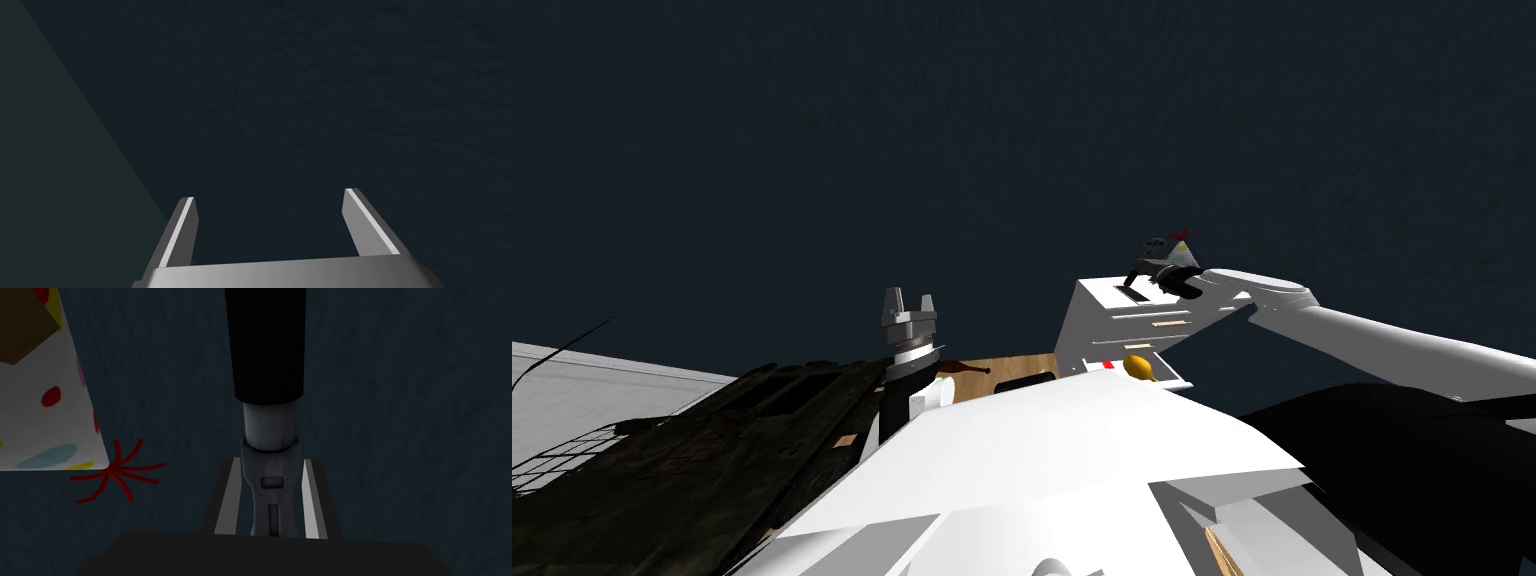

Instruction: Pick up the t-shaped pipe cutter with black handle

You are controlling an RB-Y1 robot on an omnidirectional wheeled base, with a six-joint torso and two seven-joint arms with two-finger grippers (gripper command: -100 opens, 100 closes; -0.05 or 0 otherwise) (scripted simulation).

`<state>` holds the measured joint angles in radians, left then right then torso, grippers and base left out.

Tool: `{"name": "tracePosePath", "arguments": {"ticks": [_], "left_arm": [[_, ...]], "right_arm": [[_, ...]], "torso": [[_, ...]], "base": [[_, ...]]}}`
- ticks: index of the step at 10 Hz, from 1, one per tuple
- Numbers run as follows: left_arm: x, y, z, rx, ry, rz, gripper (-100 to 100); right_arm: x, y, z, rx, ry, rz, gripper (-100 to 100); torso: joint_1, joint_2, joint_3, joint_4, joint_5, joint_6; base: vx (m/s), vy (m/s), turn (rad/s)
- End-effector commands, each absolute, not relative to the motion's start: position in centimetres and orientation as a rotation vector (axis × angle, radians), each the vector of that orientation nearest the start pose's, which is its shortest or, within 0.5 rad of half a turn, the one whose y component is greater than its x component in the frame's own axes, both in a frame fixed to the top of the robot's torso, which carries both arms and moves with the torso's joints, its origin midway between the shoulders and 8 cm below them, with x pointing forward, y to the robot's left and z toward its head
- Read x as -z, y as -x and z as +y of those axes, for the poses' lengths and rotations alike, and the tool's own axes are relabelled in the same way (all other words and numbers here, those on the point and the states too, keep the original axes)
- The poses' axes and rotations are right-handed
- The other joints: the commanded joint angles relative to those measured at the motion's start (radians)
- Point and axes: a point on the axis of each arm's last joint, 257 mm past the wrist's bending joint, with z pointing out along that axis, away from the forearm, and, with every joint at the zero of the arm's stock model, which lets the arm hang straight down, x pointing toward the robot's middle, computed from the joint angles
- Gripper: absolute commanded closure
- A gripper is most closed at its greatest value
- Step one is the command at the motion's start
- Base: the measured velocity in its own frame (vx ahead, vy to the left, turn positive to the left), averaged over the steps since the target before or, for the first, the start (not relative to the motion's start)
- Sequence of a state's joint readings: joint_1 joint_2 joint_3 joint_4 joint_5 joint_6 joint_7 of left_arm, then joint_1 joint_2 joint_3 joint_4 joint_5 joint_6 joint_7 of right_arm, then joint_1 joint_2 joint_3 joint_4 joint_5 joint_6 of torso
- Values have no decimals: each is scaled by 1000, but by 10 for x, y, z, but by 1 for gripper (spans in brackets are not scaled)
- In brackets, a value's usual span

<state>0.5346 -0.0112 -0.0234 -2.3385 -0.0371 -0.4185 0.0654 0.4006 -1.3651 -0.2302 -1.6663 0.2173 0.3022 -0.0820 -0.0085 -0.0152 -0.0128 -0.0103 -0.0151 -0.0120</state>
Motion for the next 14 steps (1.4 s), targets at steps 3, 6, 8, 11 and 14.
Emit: {"name": "tracePosePath", "arguments": {"ticks": [3,6,8,11,14], "left_arm": [[-24,-345,273,1336,717,642,0],[-23,-345,273,1336,717,642,0],[-24,-345,273,1336,717,642,0],[-24,-345,273,1336,717,642,0],[-24,-345,273,1336,717,642,0]], "right_arm": [[36,-455,-608,244,-286,1669,100],[31,-448,-583,216,-251,1668,100],[31,-451,-558,172,-217,1672,100],[29,-441,-530,140,-180,1678,100],[28,-443,-522,129,-174,1676,0]], "torso": [[0,-3,-1,0,1,3],[0,-2,0,1,2,5],[0,-2,-1,0,0,-1],[0,-4,-1,0,1,2],[-2,3,2,2,1,0]], "base": [[119,15,-222],[103,9,-189],[43,5,35],[127,20,-225],[-4,0,29]]}}
